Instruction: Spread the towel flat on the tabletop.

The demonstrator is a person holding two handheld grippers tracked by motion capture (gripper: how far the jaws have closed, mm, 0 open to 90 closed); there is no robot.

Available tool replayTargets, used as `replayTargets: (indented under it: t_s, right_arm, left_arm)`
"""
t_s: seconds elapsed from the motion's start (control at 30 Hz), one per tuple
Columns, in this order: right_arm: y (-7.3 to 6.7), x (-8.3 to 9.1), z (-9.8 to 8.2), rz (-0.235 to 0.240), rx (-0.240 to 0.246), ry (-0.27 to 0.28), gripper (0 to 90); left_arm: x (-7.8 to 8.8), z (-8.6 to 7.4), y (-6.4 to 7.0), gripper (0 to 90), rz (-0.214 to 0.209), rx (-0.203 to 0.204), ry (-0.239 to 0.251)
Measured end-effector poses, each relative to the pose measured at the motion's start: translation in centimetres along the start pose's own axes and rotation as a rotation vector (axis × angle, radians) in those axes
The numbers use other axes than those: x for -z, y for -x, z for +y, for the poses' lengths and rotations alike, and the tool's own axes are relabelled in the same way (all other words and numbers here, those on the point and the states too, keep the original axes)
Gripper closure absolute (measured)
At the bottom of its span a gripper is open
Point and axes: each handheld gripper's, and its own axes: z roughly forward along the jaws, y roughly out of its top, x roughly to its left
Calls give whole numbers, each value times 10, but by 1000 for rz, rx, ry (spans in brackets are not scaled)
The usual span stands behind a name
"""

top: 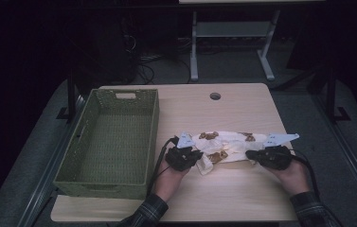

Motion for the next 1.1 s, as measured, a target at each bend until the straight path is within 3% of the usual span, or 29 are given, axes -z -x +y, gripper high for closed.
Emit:
replayTargets:
  t_s: [0.1,0.27,0.4,0.57,0.6,0.67,0.77,0.9,0.97,1.1]
  right_arm:
    - [13,12,-4,-26,-39,26,868]
    - [30,22,-12,-35,-88,47,868]
    - [35,8,-12,-40,-88,-1,867]
    - [39,-9,-11,-43,-99,-59,857]
    - [40,-12,-11,-47,-102,-62,800]
    - [40,-7,-10,-48,-106,-49,754]
    - [35,5,-9,-35,-109,-4,696]
    - [21,14,-6,-3,-96,24,673]
    - [11,13,-3,15,-68,22,673]
    - [-11,5,1,65,-4,4,673]
  left_arm:
    - [1,-1,-5,851,26,26,0]
    - [-5,-2,-11,853,77,11,-29]
    - [-20,-3,-18,852,116,23,-59]
    - [-34,-9,-24,802,133,26,-107]
    - [-34,-10,-24,765,143,29,-119]
    - [-28,-7,-21,739,139,26,-96]
    - [-14,-2,-11,696,113,15,-55]
    - [-5,-2,2,661,83,-19,-48]
    - [-2,-2,16,653,51,-62,-61]
    - [-13,-5,33,634,9,-96,-110]
